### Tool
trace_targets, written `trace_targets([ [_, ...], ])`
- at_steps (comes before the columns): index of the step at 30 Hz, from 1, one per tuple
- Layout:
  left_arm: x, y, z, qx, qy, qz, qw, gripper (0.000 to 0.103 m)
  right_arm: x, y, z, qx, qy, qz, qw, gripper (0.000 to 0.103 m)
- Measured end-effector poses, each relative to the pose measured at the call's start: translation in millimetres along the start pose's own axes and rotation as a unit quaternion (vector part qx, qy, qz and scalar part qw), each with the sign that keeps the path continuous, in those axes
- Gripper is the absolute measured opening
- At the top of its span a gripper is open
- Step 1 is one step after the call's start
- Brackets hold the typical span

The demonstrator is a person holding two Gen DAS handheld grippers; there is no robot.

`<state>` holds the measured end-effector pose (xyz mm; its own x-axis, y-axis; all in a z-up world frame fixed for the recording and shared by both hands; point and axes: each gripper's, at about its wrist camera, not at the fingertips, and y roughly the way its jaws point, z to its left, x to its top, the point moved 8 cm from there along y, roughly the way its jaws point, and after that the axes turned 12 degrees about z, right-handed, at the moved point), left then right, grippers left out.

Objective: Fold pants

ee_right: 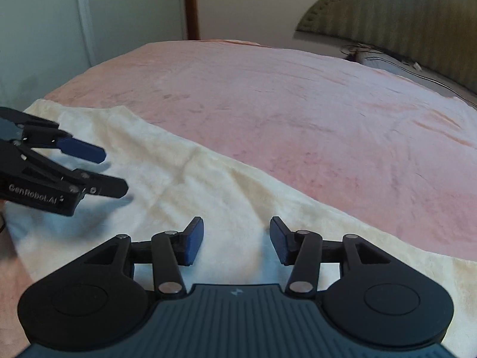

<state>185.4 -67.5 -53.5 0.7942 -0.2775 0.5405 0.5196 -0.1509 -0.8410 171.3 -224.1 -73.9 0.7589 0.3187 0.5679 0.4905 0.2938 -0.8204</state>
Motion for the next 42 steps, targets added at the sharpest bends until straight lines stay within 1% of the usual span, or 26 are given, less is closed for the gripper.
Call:
trace_targets([
  [3, -24, -20, 40, 0.031, -0.043, -0.004, 0.9986, 0.071, -10, 12, 24, 0.025, -0.026, 0.015, 0.999, 0.049],
  [4, -34, -27, 60, 0.046, -0.067, -0.006, 0.9967, 0.071, -12, 19, 26, 0.021, -0.025, 0.019, 0.999, 0.051],
  [5, -43, -34, 78, 0.060, -0.091, -0.006, 0.9940, 0.071, -12, 22, 24, 0.019, -0.021, 0.008, 1.000, 0.055],
  [8, -67, -57, 136, 0.111, -0.159, -0.016, 0.9808, 0.071, -8, 15, 21, 0.004, 0.009, -0.004, 1.000, 0.056],
  [10, -84, -68, 175, 0.160, -0.198, -0.019, 0.9669, 0.071, -8, 4, 26, 0.009, 0.006, -0.018, 1.000, 0.056],
  [11, -93, -69, 193, 0.187, -0.210, -0.010, 0.9597, 0.071, -9, 0, 28, 0.019, 0.006, -0.021, 1.000, 0.056],
  [12, -100, -64, 207, 0.204, -0.215, 0.008, 0.9551, 0.071, -11, -3, 30, 0.027, 0.006, -0.021, 0.999, 0.057],
  [13, -108, -58, 219, 0.214, -0.221, 0.025, 0.9512, 0.073, -14, -3, 31, 0.027, 0.005, -0.018, 0.999, 0.059],
  [14, -113, -55, 227, 0.211, -0.233, 0.026, 0.9491, 0.072, -18, 2, 29, 0.014, 0.003, -0.008, 1.000, 0.063],
  [15, -114, -59, 229, 0.202, -0.246, 0.017, 0.9477, 0.071, -23, 8, 24, -0.005, 0.007, 0.004, 1.000, 0.063],
  [16, -110, -63, 226, 0.203, -0.249, 0.011, 0.9470, 0.065, -27, 9, 19, -0.018, 0.017, 0.001, 1.000, 0.064],
  [17, -104, -68, 219, 0.203, -0.242, 0.000, 0.9487, 0.065, -29, 3, 17, -0.018, 0.032, -0.006, 0.999, 0.064],
  [19, -89, -76, 194, 0.186, -0.215, -0.029, 0.9583, 0.066, -34, -12, 16, -0.023, 0.048, -0.027, 0.998, 0.064],
  [23, -51, -62, 112, 0.090, -0.130, -0.040, 0.9867, 0.068, -56, -31, 2, -0.036, 0.087, -0.037, 0.995, 0.064],
  [25, -34, -48, 69, 0.048, -0.086, -0.033, 0.9946, 0.068, -70, -35, -17, -0.060, 0.124, -0.033, 0.990, 0.064],
  [27, -23, -35, 28, 0.008, -0.046, -0.024, 0.9986, 0.068, -84, -40, -35, -0.054, 0.154, -0.034, 0.986, 0.064],
  [29, -16, -23, -9, -0.024, -0.008, -0.015, 0.9996, 0.069, -92, -43, -50, -0.055, 0.164, -0.042, 0.984, 0.064],
  [30, -13, -16, -27, -0.031, 0.010, -0.009, 0.9994, 0.069, -96, -45, -61, -0.062, 0.188, -0.047, 0.979, 0.064],
  [32, -10, -8, -56, -0.038, 0.039, -0.008, 0.9985, 0.069, -99, -59, -70, -0.044, 0.228, -0.070, 0.970, 0.064],
  [33, -9, -3, -67, -0.044, 0.054, -0.009, 0.9975, 0.069, -100, -67, -71, -0.040, 0.232, -0.083, 0.968, 0.064],
  [35, -10, 7, -82, -0.048, 0.073, -0.002, 0.9962, 0.069, -102, -79, -74, -0.062, 0.223, -0.093, 0.968, 0.065],
  [36, -11, 17, -89, -0.054, 0.083, 0.001, 0.9951, 0.070, -105, -80, -79, -0.073, 0.222, -0.088, 0.968, 0.070],
  [38, -11, 33, -96, -0.046, 0.092, 0.011, 0.9946, 0.070, -113, -71, -90, -0.078, 0.226, -0.058, 0.969, 0.080],
  [39, -10, 40, -98, -0.037, 0.093, 0.016, 0.9949, 0.070, -119, -60, -97, -0.080, 0.229, -0.039, 0.969, 0.080],
  [40, -9, 48, -98, -0.029, 0.090, 0.017, 0.9953, 0.070, -121, -59, -100, -0.084, 0.228, -0.051, 0.969, 0.080],
  [42, -8, 43, -100, -0.029, 0.084, 0.005, 0.9961, 0.070, -120, -66, -103, -0.071, 0.253, -0.067, 0.963, 0.080],
])
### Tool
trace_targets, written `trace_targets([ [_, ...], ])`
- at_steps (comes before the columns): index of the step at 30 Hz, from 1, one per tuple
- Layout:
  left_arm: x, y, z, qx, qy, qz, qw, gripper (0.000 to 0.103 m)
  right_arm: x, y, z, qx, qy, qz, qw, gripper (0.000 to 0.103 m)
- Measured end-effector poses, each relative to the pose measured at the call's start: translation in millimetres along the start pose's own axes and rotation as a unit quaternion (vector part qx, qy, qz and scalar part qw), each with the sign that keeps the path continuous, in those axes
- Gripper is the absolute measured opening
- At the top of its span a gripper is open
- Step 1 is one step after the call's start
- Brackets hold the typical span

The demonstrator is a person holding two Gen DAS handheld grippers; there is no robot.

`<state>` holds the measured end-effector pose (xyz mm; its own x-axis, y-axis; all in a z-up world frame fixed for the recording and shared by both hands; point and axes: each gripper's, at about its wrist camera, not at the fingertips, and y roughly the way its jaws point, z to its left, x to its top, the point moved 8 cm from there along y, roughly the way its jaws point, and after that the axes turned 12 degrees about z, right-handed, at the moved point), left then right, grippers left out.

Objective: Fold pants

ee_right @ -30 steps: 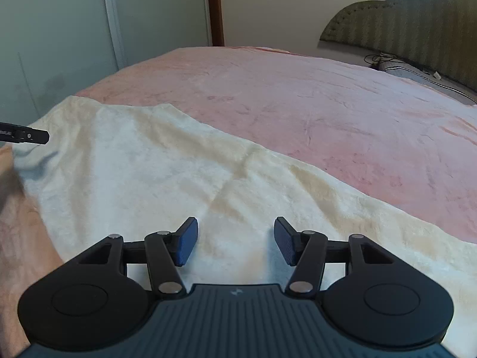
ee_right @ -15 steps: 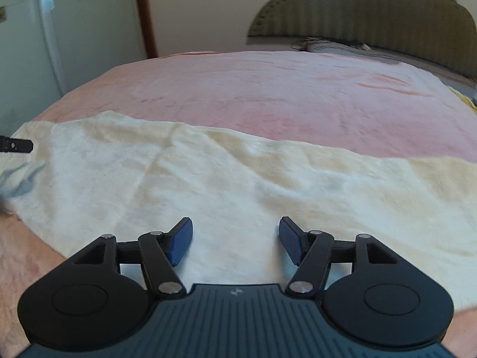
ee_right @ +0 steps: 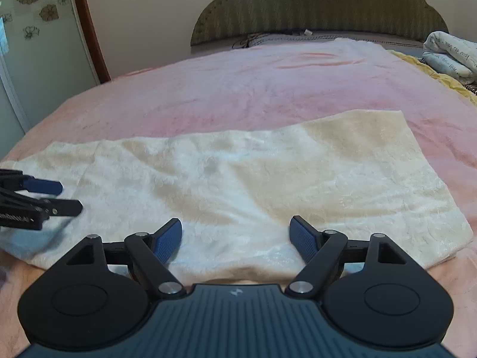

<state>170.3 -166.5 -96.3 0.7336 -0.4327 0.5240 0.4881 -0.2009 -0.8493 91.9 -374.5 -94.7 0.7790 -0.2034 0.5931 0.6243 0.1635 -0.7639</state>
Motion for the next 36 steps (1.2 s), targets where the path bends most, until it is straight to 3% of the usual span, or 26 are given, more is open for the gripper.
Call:
trace_targets([
  [2, 1, -8, -5, -0.012, 0.010, -0.017, 0.9997, 0.073, 2, -23, -7, 0.018, 0.028, -0.048, 0.998, 0.080],
  [5, 0, -3, -12, 0.003, 0.034, -0.015, 0.9993, 0.081, -2, -55, -38, -0.026, 0.080, -0.091, 0.992, 0.080],
  [7, -4, 7, -13, 0.008, 0.033, 0.000, 0.9994, 0.081, -9, -71, -62, -0.047, 0.124, -0.100, 0.986, 0.080],
  [10, -2, 6, -12, 0.002, 0.023, -0.004, 0.9997, 0.081, -29, -82, -92, -0.021, 0.201, -0.093, 0.975, 0.080],
  [17, -1, 0, -18, -0.013, 0.024, -0.010, 0.9996, 0.080, -44, -52, -106, 0.095, 0.284, -0.067, 0.952, 0.081],
  [22, -4, 4, -23, -0.012, 0.031, -0.005, 0.9994, 0.081, -24, -40, -116, 0.090, 0.292, -0.104, 0.946, 0.081],
  [26, -4, 5, -24, -0.009, 0.035, -0.005, 0.9993, 0.083, -14, -31, -139, 0.085, 0.327, -0.144, 0.930, 0.078],
  [28, -3, 6, -23, -0.010, 0.032, -0.004, 0.9994, 0.084, -9, -26, -144, 0.070, 0.333, -0.143, 0.929, 0.064],
  [30, -2, 6, -21, -0.017, 0.024, -0.004, 0.9995, 0.084, -8, -20, -150, 0.052, 0.337, -0.130, 0.931, 0.024],
  [33, 2, 2, -11, -0.028, -0.007, -0.012, 0.9995, 0.082, -8, -20, -154, 0.076, 0.357, -0.136, 0.921, 0.021],
  [36, 12, -11, 3, -0.087, -0.062, -0.031, 0.9938, 0.083, 8, -33, -132, 0.043, 0.293, -0.151, 0.943, 0.018],
])
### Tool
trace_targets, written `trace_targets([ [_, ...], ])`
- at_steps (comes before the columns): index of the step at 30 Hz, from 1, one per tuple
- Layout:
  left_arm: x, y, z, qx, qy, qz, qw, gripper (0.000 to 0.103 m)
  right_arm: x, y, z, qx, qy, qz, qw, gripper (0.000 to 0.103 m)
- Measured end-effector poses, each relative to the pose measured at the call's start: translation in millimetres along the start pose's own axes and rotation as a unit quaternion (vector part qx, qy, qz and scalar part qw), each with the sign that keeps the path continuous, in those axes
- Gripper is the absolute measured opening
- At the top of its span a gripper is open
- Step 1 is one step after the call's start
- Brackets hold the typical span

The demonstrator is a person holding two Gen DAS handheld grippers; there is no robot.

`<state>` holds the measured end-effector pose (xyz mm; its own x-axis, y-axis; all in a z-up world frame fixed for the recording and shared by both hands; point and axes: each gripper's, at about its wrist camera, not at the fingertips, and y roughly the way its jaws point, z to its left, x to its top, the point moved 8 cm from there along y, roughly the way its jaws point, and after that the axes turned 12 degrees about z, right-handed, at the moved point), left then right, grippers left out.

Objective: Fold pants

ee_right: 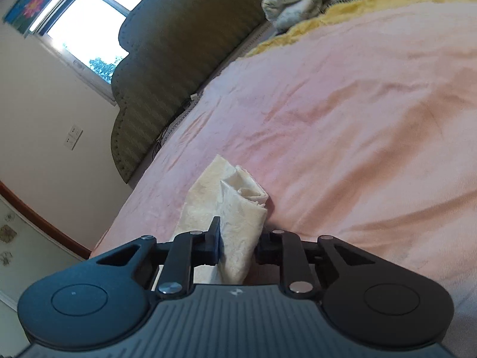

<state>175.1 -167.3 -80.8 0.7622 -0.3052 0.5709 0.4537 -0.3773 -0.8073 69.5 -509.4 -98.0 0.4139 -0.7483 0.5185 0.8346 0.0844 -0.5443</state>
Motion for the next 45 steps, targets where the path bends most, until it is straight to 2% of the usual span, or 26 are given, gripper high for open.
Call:
trace_targets([
  [2, 9, -7, 5, -0.067, -0.052, -0.002, 0.9963, 0.083, -3, -7, 38, -0.016, -0.092, -0.009, 0.996, 0.018],
  [3, 13, -9, 8, -0.118, -0.089, 0.000, 0.9890, 0.083, -7, -8, 58, -0.026, -0.143, -0.011, 0.989, 0.018],
  [5, 21, -8, 9, -0.220, -0.154, 0.010, 0.9631, 0.088, -25, -8, 102, -0.044, -0.252, -0.014, 0.967, 0.018],
  [6, 24, -7, 7, -0.268, -0.184, 0.015, 0.9454, 0.090, -37, -7, 122, -0.044, -0.298, -0.013, 0.953, 0.018],
  [8, 29, -1, 1, -0.334, -0.225, 0.022, 0.9150, 0.096, -61, 1, 148, -0.038, -0.355, -0.001, 0.934, 0.018],
  [10, 33, 6, -9, -0.369, -0.242, 0.031, 0.8967, 0.097, -83, 9, 162, -0.026, -0.380, 0.017, 0.925, 0.018],
  [11, 34, 10, -14, -0.379, -0.245, 0.036, 0.8918, 0.097, -92, 11, 166, -0.023, -0.389, 0.023, 0.921, 0.018],
  [13, 37, 19, -22, -0.384, -0.251, 0.045, 0.8876, 0.098, -109, 10, 174, -0.008, -0.406, 0.031, 0.913, 0.018],
  [15, 39, 30, -26, -0.378, -0.265, 0.053, 0.8855, 0.097, -119, 5, 183, 0.013, -0.410, 0.037, 0.911, 0.018],
  [17, 41, 39, -22, -0.372, -0.289, 0.054, 0.8804, 0.093, -130, 2, 190, 0.036, -0.418, 0.054, 0.906, 0.018],
  [18, 40, 42, -18, -0.366, -0.296, 0.052, 0.8806, 0.089, -136, 1, 194, 0.042, -0.431, 0.061, 0.899, 0.018],
  [19, 40, 45, -11, -0.354, -0.300, 0.055, 0.8844, 0.078, -141, 1, 197, 0.043, -0.441, 0.065, 0.894, 0.018],
  [20, 38, 46, -7, -0.338, -0.298, 0.061, 0.8904, 0.058, -147, 2, 199, 0.045, -0.451, 0.073, 0.888, 0.018],
  [21, 37, 47, -2, -0.319, -0.293, 0.070, 0.8985, 0.045, -153, 3, 201, 0.048, -0.459, 0.083, 0.883, 0.018],
  [22, 35, 47, 2, -0.303, -0.284, 0.075, 0.9065, 0.023, -161, 3, 203, 0.049, -0.467, 0.088, 0.878, 0.018],
  [23, 34, 45, 7, -0.282, -0.276, 0.075, 0.9156, 0.012, -165, 4, 204, 0.047, -0.472, 0.091, 0.875, 0.018],
  [24, 33, 43, 11, -0.261, -0.264, 0.073, 0.9257, 0.012, -169, 6, 206, 0.047, -0.476, 0.096, 0.873, 0.018],
  [26, 33, 32, 19, -0.219, -0.227, 0.057, 0.9473, 0.004, -178, 11, 212, 0.058, -0.482, 0.109, 0.867, 0.019],
  [28, 36, 17, 28, -0.166, -0.183, 0.037, 0.9683, 0.004, -187, 15, 223, 0.067, -0.494, 0.118, 0.859, 0.019],
  [31, 39, -4, 40, -0.100, -0.132, 0.007, 0.9862, 0.004, -202, 20, 244, 0.089, -0.521, 0.122, 0.840, 0.019],
  [33, 36, -12, 56, -0.060, -0.128, -0.003, 0.9899, 0.004, -213, 27, 260, 0.107, -0.536, 0.125, 0.828, 0.019],
  [37, 23, -9, 87, 0.005, -0.135, 0.000, 0.9908, 0.006, -239, 41, 279, 0.132, -0.553, 0.142, 0.811, 0.019],
  [41, 11, -14, 107, 0.019, -0.141, -0.010, 0.9897, 0.007, -263, 49, 285, 0.138, -0.569, 0.156, 0.795, 0.019],
  [45, 10, -25, 109, 0.040, -0.123, -0.043, 0.9907, 0.007, -271, 47, 292, 0.136, -0.590, 0.139, 0.784, 0.019],
])
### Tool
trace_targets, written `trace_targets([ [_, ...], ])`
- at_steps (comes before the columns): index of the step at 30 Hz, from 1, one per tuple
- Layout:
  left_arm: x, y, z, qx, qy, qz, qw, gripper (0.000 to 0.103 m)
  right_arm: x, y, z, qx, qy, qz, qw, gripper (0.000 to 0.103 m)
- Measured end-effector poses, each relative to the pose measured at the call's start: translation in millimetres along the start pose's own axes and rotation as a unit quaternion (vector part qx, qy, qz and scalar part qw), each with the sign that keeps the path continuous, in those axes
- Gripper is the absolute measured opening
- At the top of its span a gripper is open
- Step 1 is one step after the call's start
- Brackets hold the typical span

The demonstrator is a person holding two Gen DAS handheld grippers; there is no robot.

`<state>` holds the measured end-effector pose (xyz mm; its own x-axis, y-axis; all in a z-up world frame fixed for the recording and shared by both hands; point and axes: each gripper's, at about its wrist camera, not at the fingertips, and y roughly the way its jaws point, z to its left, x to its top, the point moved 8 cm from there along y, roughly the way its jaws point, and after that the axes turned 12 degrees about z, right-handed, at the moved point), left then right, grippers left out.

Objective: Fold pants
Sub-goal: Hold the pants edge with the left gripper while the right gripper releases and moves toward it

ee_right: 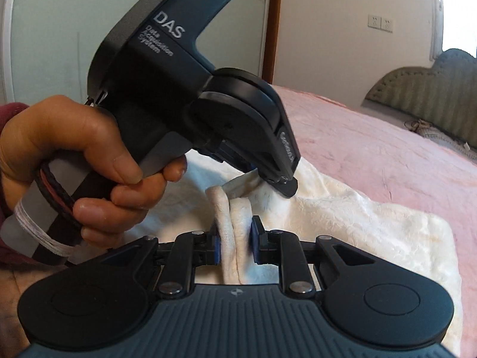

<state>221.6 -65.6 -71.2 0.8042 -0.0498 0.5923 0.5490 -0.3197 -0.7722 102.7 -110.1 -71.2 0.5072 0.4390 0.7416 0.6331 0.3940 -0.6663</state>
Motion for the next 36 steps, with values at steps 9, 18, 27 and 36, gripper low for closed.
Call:
trace_targets([
  [9, 3, -9, 36, 0.053, -0.037, 0.004, 0.9979, 0.058, -9, -9, 2, 0.033, 0.032, 0.017, 0.999, 0.047],
  [18, -3, -48, 63, 0.032, -0.116, 0.016, 0.9926, 0.061, -19, -43, -9, -0.010, 0.006, -0.001, 1.000, 0.047],
  [27, -16, -56, 46, -0.068, -0.152, 0.057, 0.9844, 0.061, -28, -10, 36, -0.096, -0.119, 0.030, 0.988, 0.045],
  [36, -30, -45, 39, -0.175, -0.209, 0.119, 0.9548, 0.063, 3, -11, 5, -0.036, -0.019, -0.003, 0.999, 0.008],
])
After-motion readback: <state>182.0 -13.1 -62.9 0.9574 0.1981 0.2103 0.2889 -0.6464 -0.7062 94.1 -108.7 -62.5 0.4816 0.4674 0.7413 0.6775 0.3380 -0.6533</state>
